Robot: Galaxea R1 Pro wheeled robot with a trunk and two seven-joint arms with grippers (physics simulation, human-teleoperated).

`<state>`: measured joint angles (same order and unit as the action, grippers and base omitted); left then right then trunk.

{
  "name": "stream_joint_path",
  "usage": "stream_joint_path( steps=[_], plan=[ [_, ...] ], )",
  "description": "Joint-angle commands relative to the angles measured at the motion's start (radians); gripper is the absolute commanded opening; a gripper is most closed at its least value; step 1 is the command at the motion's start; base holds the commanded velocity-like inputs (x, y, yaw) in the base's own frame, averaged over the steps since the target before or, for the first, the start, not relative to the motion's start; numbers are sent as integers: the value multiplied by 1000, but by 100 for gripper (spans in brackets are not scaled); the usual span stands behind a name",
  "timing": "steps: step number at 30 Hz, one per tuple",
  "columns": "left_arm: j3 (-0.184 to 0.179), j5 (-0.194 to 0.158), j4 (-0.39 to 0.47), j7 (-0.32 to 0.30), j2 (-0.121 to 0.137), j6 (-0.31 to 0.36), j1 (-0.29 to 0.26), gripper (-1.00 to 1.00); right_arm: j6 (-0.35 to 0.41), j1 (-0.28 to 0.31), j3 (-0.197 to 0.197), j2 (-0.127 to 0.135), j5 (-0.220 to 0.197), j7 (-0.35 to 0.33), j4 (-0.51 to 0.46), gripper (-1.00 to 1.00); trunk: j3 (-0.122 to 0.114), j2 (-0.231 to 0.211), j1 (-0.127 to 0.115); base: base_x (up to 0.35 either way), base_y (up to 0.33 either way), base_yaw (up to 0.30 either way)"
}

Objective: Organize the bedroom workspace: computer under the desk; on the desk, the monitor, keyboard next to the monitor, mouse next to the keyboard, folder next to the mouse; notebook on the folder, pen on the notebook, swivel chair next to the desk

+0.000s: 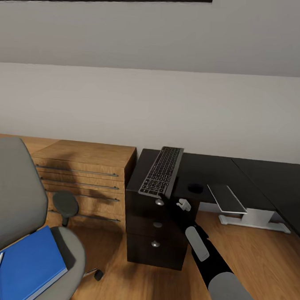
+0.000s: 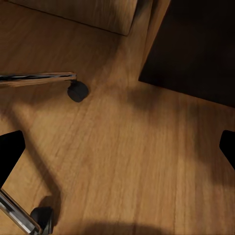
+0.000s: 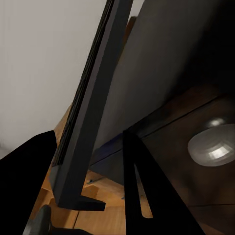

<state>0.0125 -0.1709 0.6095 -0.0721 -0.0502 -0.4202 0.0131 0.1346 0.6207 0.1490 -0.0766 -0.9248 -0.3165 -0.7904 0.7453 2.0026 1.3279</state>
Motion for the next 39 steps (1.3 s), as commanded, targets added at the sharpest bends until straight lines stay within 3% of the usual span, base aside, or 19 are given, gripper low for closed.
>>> stream_joint_path(
  steps=[1,19,26,30,35,39],
  plan=[
    [1,-10,1,-8,0,0,0,100,6,1,0,0,-11,-2,0,-100,1,0,0,-55,0,0],
    [0,-10,1,-7,0,0,0,100,21,1,0,1,-9,-1,-19,-100,1,0,0,-285,-87,0],
    [0,-10,-1,-8,-2,0,0,100,243,-1,-1,32,-9,5,-129,-100,1,0,0,-293,-192,0],
    [-2,-9,-7,-9,-2,0,1,100,331,-1,0,59,-10,6,-169,-100,1,0,0,-287,-201,0],
    [-2,-9,-8,-10,-2,0,1,100,524,-1,-4,85,-8,6,-216,-100,1,0,0,-231,-198,0],
    [-2,-9,-8,-12,-1,0,0,100,562,-1,-22,113,-9,2,-224,-100,1,0,0,-50,-50,0]
  ],
)
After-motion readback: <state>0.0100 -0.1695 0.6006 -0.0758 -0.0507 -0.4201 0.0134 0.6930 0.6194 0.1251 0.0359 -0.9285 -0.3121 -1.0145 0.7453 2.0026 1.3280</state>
